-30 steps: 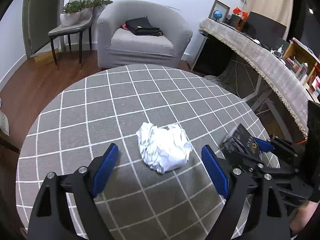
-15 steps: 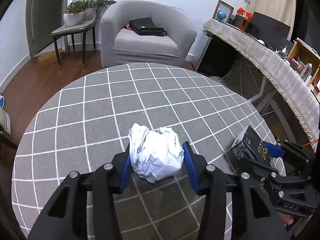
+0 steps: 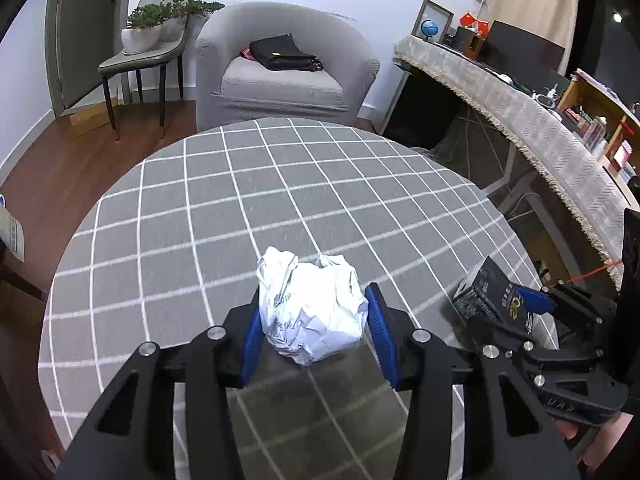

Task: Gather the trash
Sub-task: 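Carry the crumpled paper and black tissue bag from the table over the teal bin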

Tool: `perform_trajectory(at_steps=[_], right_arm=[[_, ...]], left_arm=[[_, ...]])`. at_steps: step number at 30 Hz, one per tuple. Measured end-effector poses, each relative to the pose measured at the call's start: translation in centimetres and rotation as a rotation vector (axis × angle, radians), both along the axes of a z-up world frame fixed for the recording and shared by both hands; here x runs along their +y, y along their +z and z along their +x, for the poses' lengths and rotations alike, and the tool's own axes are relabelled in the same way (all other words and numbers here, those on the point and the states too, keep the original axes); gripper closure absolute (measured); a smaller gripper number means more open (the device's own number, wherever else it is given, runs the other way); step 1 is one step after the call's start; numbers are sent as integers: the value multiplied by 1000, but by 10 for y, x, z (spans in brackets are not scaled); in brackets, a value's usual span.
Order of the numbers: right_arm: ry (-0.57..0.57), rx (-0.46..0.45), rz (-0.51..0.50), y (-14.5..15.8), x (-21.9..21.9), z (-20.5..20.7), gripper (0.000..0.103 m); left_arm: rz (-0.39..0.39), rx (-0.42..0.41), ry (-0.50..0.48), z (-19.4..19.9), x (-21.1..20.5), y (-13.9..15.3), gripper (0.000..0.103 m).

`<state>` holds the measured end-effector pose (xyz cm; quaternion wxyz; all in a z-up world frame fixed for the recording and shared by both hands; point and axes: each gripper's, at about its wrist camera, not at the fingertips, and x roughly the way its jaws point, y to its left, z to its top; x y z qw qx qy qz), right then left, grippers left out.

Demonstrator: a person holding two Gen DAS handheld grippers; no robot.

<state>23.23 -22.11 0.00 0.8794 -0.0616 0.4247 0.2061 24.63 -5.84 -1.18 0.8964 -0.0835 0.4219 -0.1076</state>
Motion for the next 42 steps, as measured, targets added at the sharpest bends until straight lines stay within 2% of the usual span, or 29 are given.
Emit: perform_trajectory(at_steps=[12,21,26,31,36,42], right_arm=[[-49,-14,41,6,16,-61,52],[-54,-27,89,1,48,-89,52],[-42,-43,110,6,75,-92,52],[16,-51,132,12,125,-89,52],[98,-58,136,14,176,-96,52],[160,-36,137,7,221,-99,52]], left_arm=[[36,-27,-34,-66,20,12,53],[56,-89,-1,-106,57,22,53],[74,-72,24,-118,96,14,52],[93,-43,86,-127,147,0,52],[97,-12,151,-133,201,-14,52],[75,48,191,-141,242,-37,52]])
